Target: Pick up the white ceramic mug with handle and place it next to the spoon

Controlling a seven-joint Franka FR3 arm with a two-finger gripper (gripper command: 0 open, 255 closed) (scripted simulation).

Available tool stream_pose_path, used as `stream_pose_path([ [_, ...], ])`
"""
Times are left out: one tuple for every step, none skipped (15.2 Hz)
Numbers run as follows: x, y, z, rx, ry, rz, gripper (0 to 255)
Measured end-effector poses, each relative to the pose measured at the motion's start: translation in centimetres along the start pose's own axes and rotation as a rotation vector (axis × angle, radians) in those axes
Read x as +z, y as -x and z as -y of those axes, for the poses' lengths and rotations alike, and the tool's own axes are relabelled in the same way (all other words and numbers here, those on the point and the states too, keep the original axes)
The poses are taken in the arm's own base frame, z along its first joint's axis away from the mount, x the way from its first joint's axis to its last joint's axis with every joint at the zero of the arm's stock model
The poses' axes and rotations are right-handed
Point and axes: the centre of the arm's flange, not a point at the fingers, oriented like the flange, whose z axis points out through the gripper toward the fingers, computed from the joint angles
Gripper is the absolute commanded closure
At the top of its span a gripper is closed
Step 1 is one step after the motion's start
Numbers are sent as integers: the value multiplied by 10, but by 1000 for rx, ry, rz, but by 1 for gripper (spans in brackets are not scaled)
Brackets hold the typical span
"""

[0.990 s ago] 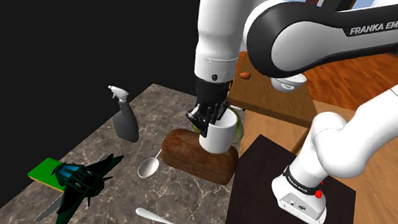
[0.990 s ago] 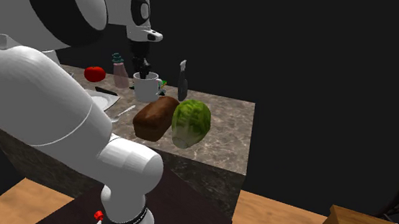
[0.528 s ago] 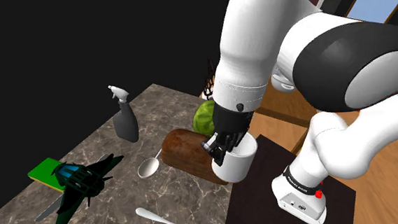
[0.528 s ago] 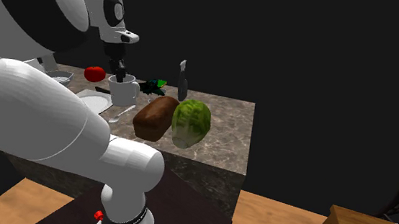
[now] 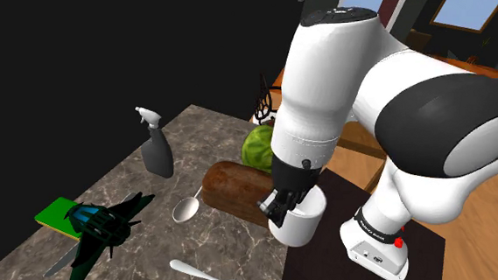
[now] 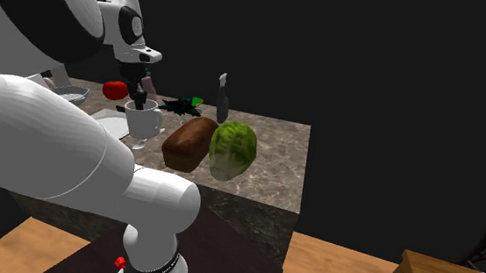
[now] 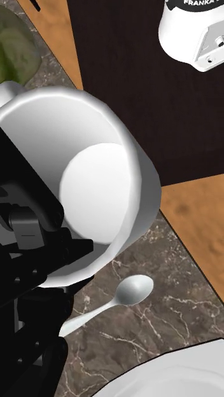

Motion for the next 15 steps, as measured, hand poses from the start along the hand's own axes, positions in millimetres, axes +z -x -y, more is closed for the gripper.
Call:
stream_pose_path([
  [7,0,-1,0,0,0,255],
  [12,0,-1,0,0,0,255],
  [18,-2,0,0,0,0,255],
  [23,-3,-1,0,0,0,255],
  [29,-3,0,0,0,0,255],
  [35,-3,1,0,0,0,255],
  [40,-3,-1,0,0,0,255],
  [44,-4,-1,0,0,0,255],
  [48,-3,1,-1,-2,-1,255],
  [53,-3,1,-1,-3,-2,255],
  [59,-4,0,-1,-2,-1,255],
  [65,-5,1,-1,-1,-1,255],
  [69,-5,2,-1,-2,-1,255],
  [74,-5,2,-1,-3,-1,255],
  [80,-4,2,-1,-3,-2,255],
])
